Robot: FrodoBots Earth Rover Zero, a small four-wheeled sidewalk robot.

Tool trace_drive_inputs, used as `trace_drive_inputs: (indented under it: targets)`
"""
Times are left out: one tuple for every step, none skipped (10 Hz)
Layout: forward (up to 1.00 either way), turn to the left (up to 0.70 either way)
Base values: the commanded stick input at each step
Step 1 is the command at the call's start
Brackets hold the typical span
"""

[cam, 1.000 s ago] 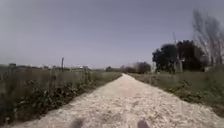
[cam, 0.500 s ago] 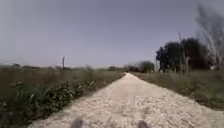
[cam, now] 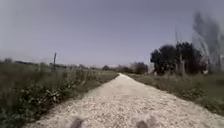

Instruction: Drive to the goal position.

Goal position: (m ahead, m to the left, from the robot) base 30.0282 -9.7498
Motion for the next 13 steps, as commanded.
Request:
trace_drive_inputs:
  targets:
    - [0.7, 0.0]
    - [0.7, 0.0]
    - [0.7, 0.0]
    - [0.7, 0.0]
    - [0.7, 0.0]
    - [0.7, -0.08]
    - [0.7, -0.34]
    - [0.7, -0.15]
    - [0.7, 0.0]
    - [0.7, 0.0]
    - [0.7, 0.0]
    - [0.7, 0.0]
    - [0.7, 0.0]
